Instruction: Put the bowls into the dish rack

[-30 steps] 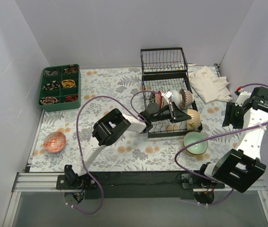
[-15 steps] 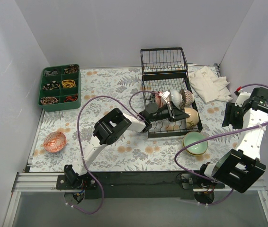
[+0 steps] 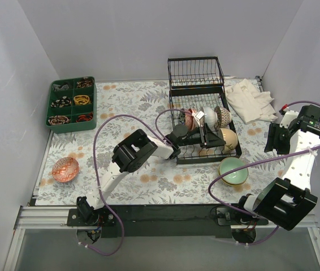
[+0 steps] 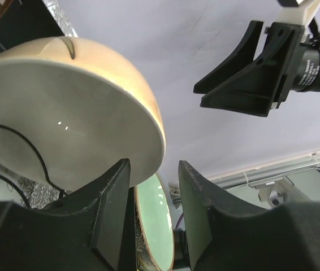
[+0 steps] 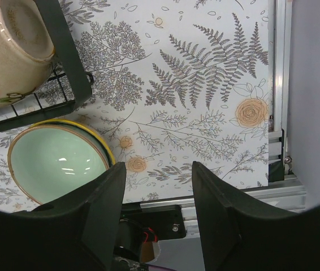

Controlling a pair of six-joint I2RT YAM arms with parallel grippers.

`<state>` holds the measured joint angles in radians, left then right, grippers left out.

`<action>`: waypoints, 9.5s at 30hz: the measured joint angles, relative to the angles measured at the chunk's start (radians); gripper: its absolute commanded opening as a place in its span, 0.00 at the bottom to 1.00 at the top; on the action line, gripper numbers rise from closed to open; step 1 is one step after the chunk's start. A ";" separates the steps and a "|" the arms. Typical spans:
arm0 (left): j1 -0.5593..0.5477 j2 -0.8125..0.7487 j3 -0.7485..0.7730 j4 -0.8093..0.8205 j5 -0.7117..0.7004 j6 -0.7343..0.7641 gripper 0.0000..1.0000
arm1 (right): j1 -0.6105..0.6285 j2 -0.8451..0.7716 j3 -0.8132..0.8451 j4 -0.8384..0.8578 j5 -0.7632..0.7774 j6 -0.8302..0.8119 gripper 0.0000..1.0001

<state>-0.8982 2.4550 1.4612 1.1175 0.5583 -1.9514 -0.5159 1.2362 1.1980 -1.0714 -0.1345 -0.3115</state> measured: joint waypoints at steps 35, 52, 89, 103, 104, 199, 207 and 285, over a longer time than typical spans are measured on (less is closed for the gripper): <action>0.848 -1.295 -0.463 -1.918 -0.236 1.632 0.55 | 0.000 0.185 0.245 0.043 -0.278 0.028 0.60; 1.229 -1.383 -0.727 -2.122 -0.470 1.857 0.55 | 0.000 0.272 0.311 0.054 -0.430 0.082 0.61; 0.510 -1.053 -0.373 -1.211 0.414 0.870 0.00 | 0.000 0.210 0.278 0.055 -0.348 0.094 0.60; 0.153 -0.571 -0.342 -0.405 0.203 0.305 0.00 | 0.000 0.139 0.244 0.058 -0.222 0.047 0.59; 0.143 -0.544 -0.332 -0.372 0.188 0.284 0.00 | 0.000 0.128 0.234 0.057 -0.214 0.045 0.59; -0.115 -0.264 0.557 -1.861 0.260 1.875 0.60 | -0.230 0.161 0.396 -0.101 -0.620 0.059 0.59; -0.220 -0.204 0.552 -1.896 0.195 1.978 0.59 | -0.230 0.167 0.344 -0.205 -0.628 -0.064 0.59; -0.129 -0.406 0.488 -1.444 0.198 1.231 0.00 | -0.170 -0.026 0.244 -0.238 -0.566 -0.172 0.54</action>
<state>-1.0275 2.0491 1.9495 -0.3260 0.7563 -0.7208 -0.6857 1.2098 1.4418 -1.3090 -0.7010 -0.4835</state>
